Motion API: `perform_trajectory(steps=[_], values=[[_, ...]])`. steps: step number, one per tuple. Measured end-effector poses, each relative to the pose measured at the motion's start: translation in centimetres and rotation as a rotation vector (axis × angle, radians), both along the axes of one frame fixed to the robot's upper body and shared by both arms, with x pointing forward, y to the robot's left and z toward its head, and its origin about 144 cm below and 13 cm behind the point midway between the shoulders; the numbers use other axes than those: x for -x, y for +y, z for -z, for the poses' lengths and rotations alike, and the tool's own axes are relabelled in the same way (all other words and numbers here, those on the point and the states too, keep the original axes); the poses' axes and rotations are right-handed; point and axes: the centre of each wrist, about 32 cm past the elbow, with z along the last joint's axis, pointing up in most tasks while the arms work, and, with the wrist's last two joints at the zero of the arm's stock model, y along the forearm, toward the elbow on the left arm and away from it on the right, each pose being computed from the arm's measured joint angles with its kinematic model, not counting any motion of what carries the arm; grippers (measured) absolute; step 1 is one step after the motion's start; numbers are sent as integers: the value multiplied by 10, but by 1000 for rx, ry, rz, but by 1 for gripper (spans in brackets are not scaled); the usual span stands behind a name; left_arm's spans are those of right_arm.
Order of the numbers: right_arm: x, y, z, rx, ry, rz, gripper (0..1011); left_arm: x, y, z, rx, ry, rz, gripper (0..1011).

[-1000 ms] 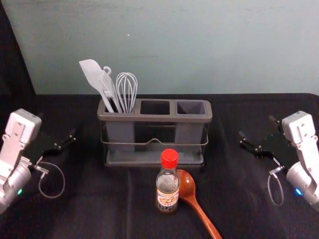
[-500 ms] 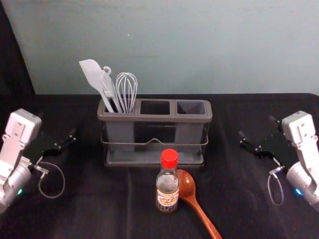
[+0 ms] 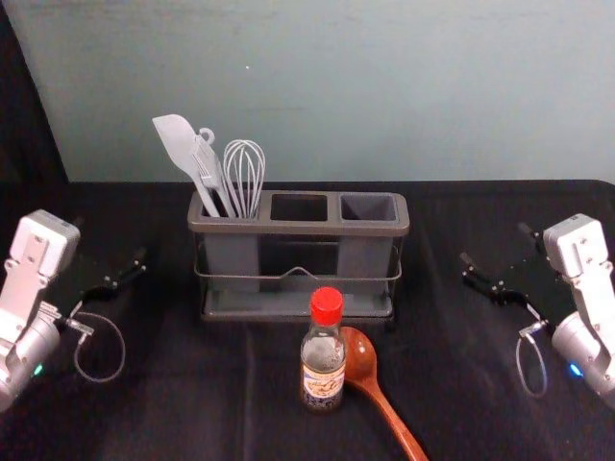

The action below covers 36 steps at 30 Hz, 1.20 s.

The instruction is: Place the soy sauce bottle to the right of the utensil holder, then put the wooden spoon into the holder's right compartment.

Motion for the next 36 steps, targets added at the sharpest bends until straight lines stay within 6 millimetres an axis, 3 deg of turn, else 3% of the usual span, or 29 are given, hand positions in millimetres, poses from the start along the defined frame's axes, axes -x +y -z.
perform_trajectory(steps=[16,36], values=[[7,-1,2,1,-70,-33,1002,0,0,0,0,0,0,1011],[35,-4,-8,-90,-101,-64,1002,0,0,0,0,0,0,1012]])
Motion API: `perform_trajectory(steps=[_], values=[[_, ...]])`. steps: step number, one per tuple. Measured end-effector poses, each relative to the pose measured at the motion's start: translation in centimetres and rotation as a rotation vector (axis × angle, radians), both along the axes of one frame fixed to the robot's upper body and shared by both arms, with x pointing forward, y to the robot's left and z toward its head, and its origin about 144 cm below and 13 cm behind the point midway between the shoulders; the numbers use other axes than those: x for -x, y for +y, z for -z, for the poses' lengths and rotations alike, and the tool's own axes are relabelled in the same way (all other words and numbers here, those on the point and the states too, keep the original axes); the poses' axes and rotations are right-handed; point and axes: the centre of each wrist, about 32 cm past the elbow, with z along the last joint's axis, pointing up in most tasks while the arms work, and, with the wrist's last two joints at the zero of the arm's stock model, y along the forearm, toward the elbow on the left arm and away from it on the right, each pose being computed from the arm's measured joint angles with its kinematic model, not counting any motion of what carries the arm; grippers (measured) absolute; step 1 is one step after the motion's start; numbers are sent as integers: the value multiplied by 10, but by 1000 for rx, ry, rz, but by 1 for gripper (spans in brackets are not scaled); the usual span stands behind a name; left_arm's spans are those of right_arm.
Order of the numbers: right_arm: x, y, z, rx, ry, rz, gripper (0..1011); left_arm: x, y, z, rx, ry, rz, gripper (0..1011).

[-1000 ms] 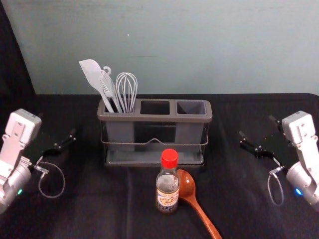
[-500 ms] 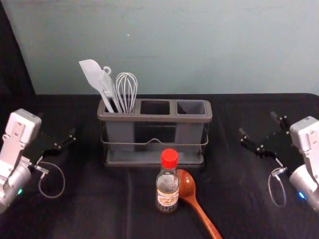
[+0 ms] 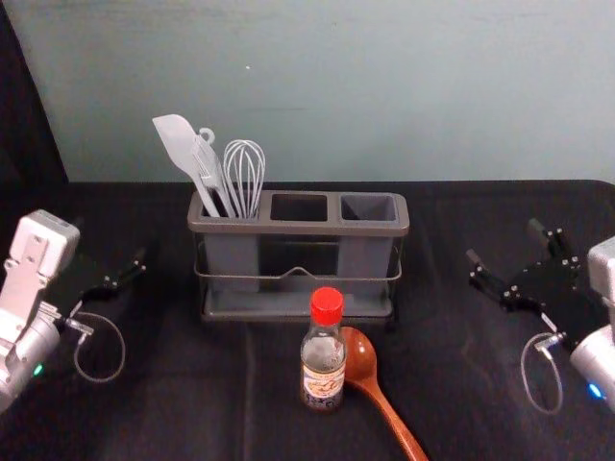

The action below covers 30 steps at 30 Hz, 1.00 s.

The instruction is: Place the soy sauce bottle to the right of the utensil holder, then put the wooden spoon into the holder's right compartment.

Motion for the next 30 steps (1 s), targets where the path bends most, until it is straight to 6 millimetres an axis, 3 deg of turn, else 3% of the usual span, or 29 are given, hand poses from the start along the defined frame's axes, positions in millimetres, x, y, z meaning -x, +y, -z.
perform_trajectory(steps=[14,30], values=[[30,-18,-10,-135,85,-121,1003,0,0,0,0,0,0,1012],[59,-40,-20,-81,141,-330,1002,0,0,0,0,0,0,1012]])
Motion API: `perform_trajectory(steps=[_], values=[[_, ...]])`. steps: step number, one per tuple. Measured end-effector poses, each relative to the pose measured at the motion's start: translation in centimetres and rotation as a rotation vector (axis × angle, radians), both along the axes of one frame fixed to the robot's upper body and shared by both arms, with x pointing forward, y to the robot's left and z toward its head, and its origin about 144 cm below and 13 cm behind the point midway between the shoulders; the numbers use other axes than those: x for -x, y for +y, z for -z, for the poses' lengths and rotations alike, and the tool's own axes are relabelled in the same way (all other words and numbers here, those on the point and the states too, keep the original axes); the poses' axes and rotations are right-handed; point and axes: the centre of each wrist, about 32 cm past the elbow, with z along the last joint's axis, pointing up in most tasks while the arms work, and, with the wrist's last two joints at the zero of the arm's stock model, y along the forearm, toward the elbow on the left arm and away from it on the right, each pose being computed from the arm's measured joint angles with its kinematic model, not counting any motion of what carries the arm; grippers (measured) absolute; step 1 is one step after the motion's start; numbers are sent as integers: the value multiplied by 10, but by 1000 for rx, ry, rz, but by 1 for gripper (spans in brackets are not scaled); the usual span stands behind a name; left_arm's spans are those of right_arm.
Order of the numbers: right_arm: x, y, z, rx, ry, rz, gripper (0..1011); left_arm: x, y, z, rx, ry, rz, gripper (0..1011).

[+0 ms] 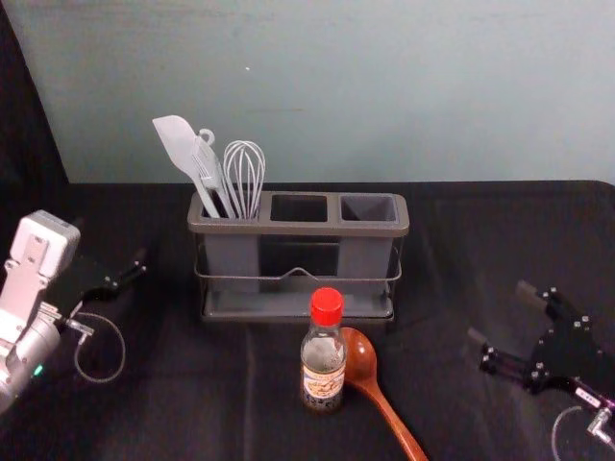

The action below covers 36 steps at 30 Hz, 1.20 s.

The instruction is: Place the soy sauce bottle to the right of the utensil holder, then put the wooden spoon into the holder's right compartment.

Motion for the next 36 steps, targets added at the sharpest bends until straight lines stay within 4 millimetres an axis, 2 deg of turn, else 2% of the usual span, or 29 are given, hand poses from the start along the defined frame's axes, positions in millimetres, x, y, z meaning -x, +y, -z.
perform_trajectory(steps=[13,24,36], values=[[-3,8,3,-37,-4,-201,1003,0,0,0,0,0,0,1011],[-19,38,7,-137,65,-298,1003,0,0,0,0,0,0,1012],[-45,65,-2,-95,123,-349,1003,0,0,0,0,0,0,1011]])
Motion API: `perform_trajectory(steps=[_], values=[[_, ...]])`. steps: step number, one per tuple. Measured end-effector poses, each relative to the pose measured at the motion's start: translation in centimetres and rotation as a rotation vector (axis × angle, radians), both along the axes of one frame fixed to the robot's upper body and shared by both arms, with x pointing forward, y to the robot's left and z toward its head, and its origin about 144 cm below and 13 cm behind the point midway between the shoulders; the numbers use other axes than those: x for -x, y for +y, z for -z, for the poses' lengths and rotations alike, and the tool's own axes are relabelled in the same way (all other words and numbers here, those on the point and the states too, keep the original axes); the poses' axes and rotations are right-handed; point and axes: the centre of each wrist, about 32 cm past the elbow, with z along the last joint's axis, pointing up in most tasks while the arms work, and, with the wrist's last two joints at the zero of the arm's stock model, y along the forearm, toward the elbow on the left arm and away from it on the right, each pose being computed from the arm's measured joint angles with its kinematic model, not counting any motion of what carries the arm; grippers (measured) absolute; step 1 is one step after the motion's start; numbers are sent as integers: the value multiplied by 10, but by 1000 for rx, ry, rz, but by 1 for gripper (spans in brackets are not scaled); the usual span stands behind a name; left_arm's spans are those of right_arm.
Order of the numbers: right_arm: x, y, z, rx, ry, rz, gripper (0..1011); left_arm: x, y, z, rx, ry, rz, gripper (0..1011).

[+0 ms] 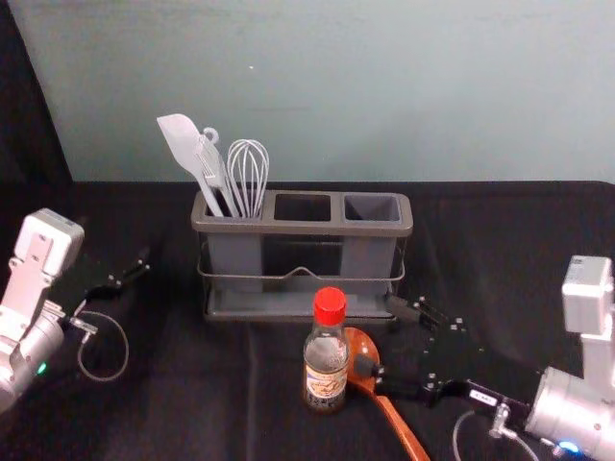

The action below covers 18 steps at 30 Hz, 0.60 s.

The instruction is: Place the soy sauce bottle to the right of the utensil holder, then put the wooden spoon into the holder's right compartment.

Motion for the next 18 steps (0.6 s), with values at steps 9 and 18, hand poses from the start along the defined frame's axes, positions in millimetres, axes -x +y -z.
perform_trajectory(steps=[9,18], values=[[-15,17,-8,42,3,-26,1003,0,0,0,0,0,0,1012],[-22,27,-11,39,-3,-31,1003,0,0,0,0,0,0,1012]])
